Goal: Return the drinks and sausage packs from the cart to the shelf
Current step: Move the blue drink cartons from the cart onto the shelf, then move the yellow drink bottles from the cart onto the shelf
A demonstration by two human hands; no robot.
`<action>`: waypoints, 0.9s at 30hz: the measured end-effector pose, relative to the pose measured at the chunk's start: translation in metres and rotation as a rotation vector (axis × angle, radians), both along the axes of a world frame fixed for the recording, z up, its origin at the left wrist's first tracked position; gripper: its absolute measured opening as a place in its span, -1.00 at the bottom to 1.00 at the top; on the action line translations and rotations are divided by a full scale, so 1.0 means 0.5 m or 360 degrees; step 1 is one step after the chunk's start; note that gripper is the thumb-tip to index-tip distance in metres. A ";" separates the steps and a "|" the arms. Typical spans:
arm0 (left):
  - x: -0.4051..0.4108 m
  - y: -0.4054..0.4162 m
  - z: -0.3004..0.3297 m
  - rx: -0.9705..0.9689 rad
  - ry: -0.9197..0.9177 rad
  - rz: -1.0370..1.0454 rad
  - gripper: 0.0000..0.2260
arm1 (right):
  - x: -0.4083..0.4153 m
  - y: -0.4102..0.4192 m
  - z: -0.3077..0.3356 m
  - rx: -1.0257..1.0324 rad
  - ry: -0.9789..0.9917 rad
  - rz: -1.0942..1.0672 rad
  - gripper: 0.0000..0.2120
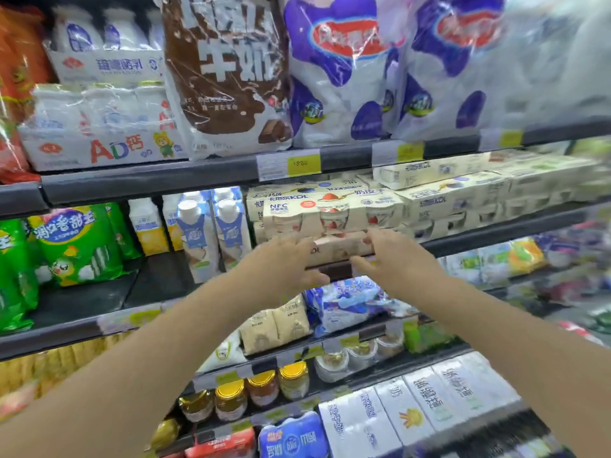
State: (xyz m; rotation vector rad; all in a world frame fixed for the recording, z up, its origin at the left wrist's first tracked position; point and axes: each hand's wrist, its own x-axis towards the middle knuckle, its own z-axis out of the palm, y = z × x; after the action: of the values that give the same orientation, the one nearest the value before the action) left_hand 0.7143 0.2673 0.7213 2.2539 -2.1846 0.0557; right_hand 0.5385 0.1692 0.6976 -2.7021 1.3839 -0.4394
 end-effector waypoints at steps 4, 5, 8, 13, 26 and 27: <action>-0.143 -0.133 -0.041 0.0052 -0.0258 -0.0258 -0.23 | -0.207 -0.058 -0.048 0.0049 0.0261 -0.0229 -0.29; -0.185 -0.164 -0.054 0.0070 -0.0292 -0.0313 -0.20 | -0.262 -0.068 -0.059 0.0069 0.0290 -0.0282 -0.25; -0.321 -0.234 -0.088 0.0132 -0.0332 -0.0416 -0.17 | -0.427 -0.085 -0.093 0.0167 0.0318 -0.0460 -0.11; -0.563 -0.307 -0.140 0.0244 -0.0314 -0.0518 -0.20 | -0.708 -0.081 -0.137 0.0259 0.0440 -0.0753 -0.06; -1.098 -0.421 -0.268 0.0441 -0.0278 -0.1170 -0.22 | -1.196 -0.028 -0.276 0.0520 0.0362 -0.1380 -0.06; -1.133 -0.431 -0.279 0.0462 -0.0293 -0.1220 -0.22 | -1.221 -0.028 -0.289 0.0564 0.0363 -0.1427 -0.06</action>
State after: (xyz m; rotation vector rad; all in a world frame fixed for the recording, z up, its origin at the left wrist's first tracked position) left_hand 0.1477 0.0517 0.5818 1.3822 -3.1649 -0.0633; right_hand -0.0719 0.1553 0.5532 -1.7735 2.4165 0.0939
